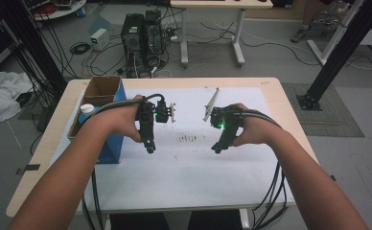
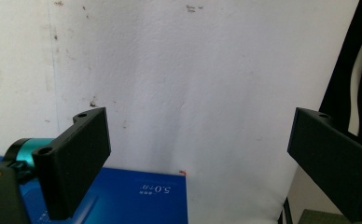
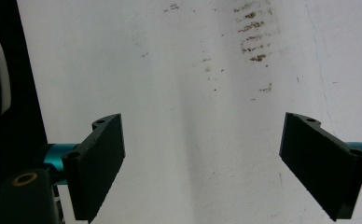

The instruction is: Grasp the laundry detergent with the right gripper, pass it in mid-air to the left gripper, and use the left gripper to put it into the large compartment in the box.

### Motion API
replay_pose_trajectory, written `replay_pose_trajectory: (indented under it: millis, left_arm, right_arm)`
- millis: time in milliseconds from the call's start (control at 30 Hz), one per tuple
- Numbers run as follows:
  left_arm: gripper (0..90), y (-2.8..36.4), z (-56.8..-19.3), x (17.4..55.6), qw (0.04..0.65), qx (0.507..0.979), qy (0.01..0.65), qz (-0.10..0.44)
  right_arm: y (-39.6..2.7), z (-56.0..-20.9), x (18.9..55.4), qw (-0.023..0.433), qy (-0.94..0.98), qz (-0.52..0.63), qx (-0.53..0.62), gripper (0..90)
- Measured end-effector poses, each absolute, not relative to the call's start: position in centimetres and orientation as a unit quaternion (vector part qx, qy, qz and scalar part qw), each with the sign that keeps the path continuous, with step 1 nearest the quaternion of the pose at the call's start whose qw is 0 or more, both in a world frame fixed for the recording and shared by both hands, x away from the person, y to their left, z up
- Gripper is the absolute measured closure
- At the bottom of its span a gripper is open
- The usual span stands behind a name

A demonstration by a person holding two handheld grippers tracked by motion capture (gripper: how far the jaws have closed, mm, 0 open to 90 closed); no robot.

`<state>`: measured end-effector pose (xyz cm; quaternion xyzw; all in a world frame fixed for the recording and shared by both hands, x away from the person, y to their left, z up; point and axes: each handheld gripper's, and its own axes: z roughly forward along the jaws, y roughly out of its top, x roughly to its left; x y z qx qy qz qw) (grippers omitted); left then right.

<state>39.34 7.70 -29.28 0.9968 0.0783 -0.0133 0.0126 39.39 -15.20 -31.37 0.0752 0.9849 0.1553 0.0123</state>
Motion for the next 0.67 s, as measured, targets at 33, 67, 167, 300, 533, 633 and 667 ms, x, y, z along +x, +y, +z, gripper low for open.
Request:
replay_pose_trajectory:
  millis: [33,67,167,300,533,633,667]
  left_arm:
    - [5.9,7.69,-29.25,39.34,0.013,0.997,0.079,-0.013]
    - [6.0,7.68,-29.19,39.37,0.012,0.997,0.079,-0.012]
    - [5.9,7.53,-29.03,39.38,0.013,0.997,0.076,-0.009]
    - [5.9,7.36,-28.86,39.36,0.016,0.997,0.076,-0.007]
    - [5.9,7.30,-28.77,39.43,0.016,0.997,0.075,-0.002]
    - [5.9,7.34,-28.79,39.46,0.017,0.997,0.075,-0.004]
    - [5.9,7.34,-28.79,39.46,0.017,0.997,0.075,-0.004]
  right_arm:
    - [-15.19,-31.36,39.37,0.012,0.985,0.155,0.076,13.4]
    - [-15.18,-31.37,39.31,0.011,0.985,0.154,0.079,13.4]
    - [-15.19,-31.39,39.24,0.010,0.985,0.151,0.080,13.4]
    - [-15.22,-31.37,39.26,0.011,0.985,0.152,0.079,13.4]
    - [-15.19,-31.37,39.34,0.011,0.985,0.153,0.080,13.4]
    - [-15.22,-31.36,39.33,0.011,0.985,0.151,0.083,13.4]
    - [-15.22,-31.36,39.33,0.011,0.985,0.151,0.083,13.4]
